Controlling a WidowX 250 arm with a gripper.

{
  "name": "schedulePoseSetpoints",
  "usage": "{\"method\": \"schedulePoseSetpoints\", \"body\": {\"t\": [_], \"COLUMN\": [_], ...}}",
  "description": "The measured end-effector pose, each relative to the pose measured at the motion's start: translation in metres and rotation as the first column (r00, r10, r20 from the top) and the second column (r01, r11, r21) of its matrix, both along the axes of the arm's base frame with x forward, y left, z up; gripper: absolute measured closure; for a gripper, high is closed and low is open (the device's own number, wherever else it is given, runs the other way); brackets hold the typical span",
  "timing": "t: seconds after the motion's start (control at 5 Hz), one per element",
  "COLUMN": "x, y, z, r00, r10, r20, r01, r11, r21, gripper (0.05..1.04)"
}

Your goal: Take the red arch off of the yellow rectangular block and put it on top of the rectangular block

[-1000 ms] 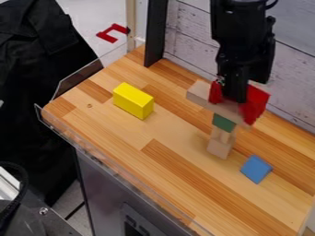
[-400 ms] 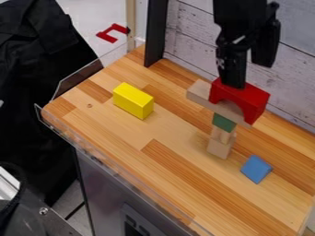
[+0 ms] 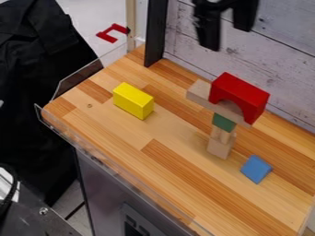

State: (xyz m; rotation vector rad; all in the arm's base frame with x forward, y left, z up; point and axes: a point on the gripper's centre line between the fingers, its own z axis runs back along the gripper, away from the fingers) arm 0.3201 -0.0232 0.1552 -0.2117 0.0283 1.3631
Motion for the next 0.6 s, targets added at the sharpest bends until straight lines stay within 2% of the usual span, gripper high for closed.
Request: {"method": "schedulePoseSetpoints", "body": {"t": [0.2,0.4,0.6], "x": [-0.01,-0.02,-0.035], "y": [0.025,0.045,0.059], "z": [-0.008,-0.012,-0.026], "r00": [0.993,0.983,0.971], "r10": [-0.095,-0.142,-0.176], "r20": [-0.066,-0.116,-0.165], "r01": [0.095,0.144,0.179], "r11": [0.995,0.99,0.984], "r21": [-0.002,0.004,0.006], "gripper": [0.083,0.083,0.083]}}
